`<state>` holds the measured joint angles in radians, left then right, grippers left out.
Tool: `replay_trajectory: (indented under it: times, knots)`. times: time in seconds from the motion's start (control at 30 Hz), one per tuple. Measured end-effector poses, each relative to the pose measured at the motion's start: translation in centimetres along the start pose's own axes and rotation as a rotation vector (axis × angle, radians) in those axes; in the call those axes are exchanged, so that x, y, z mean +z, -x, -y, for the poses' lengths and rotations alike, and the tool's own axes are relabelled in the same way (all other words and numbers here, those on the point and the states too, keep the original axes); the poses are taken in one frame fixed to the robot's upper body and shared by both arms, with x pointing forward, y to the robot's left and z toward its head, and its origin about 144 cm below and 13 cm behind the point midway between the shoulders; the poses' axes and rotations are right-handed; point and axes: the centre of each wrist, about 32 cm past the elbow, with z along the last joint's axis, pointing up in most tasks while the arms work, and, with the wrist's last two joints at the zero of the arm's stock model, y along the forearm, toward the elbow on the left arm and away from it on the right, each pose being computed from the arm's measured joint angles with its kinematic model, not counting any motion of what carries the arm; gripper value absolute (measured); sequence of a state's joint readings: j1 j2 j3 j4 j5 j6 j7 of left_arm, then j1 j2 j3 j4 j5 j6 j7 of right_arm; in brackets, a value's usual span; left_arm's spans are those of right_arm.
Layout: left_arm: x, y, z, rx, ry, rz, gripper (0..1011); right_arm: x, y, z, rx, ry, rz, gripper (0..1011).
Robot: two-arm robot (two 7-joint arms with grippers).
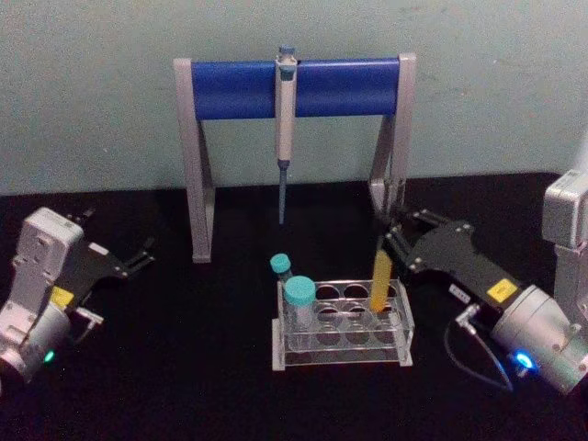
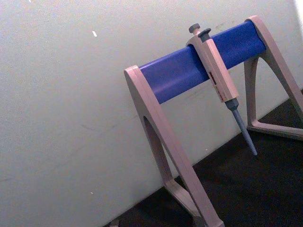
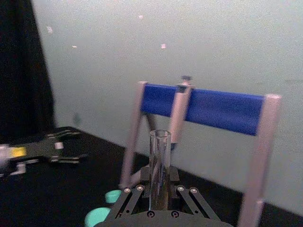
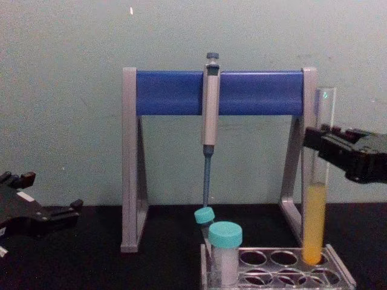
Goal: Pick up the test tube from the test tube rack, shake it, then place it back into the test tube rack.
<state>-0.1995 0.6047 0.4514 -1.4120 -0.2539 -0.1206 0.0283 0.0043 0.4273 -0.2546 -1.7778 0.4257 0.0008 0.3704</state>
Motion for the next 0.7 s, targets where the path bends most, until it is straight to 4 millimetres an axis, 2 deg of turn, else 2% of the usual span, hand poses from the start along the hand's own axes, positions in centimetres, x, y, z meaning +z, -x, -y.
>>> replay_trajectory:
  times: [0.2,0.33,0.7]
  knots:
    - [0.0,0.0,0.0,0.0,0.0,0.0,1001,0.0,0.6,-0.4,0.083,-0.008,-0.058,229]
    - [0.0,0.0,0.0,0.0,0.0,0.0,1001,-0.4,0.7,-1.5,0.112,-0.032,-0.086,229]
    - [0.0,0.0,0.0,0.0,0.0,0.0,1001,-1.6,0.0,-4.0,0.057,-0.105,-0.049,229]
